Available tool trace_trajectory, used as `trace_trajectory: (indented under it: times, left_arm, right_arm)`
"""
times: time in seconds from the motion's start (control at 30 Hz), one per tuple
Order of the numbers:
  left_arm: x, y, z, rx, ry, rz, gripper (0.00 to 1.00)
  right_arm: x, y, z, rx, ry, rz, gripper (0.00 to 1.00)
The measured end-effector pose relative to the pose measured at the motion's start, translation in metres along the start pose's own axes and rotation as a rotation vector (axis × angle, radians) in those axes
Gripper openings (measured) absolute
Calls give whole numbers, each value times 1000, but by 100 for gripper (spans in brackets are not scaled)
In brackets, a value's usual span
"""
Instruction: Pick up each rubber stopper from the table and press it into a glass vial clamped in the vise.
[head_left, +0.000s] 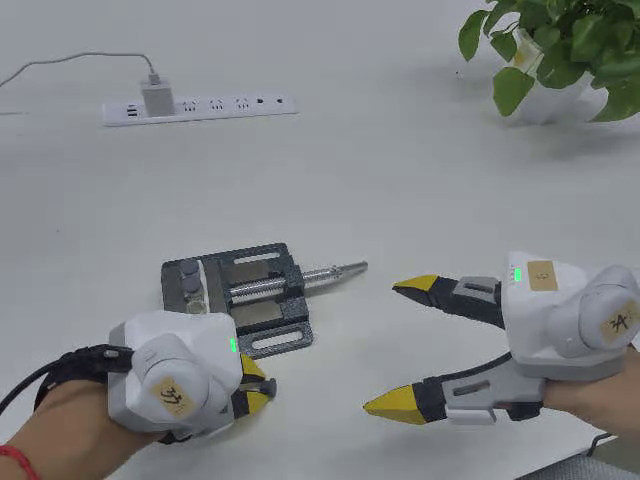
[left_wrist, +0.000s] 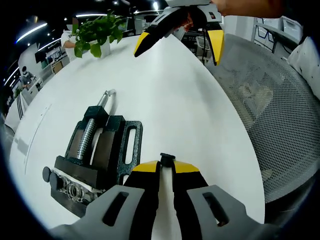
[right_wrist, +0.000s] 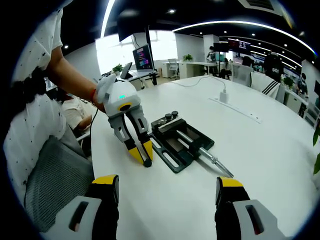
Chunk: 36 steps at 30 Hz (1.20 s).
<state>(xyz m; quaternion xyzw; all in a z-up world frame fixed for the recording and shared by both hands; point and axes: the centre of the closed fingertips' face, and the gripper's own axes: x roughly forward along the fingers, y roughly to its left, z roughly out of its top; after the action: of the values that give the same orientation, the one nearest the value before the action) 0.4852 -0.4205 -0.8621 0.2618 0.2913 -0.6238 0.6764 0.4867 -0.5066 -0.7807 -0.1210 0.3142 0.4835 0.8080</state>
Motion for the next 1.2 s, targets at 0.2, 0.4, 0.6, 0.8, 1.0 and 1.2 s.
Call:
trace_trajectory:
  times: [0.2, 0.4, 0.6, 0.8, 1.0, 1.2]
  left_arm:
    - [-11, -4, 10, -114, -70, 3, 6]
    - [-35, 0, 32, -240, -204, 39, 5]
    - [-66, 6, 58, -332, -340, 74, 5]
    - [-99, 8, 82, -410, -470, 85, 5]
    - [-122, 2, 96, -415, -531, 96, 5]
    - [-134, -2, 104, -406, -562, 99, 5]
  right_arm:
    - [2, 6, 7, 6, 1, 18, 74]
    - [5, 18, 31, 16, -13, 63, 65]
    - [5, 27, 63, -2, -23, 113, 54]
    - [5, 39, 96, -72, -39, 167, 48]
    - [4, 57, 119, -127, -29, 248, 29]
    - [6, 69, 128, -164, -6, 306, 20]
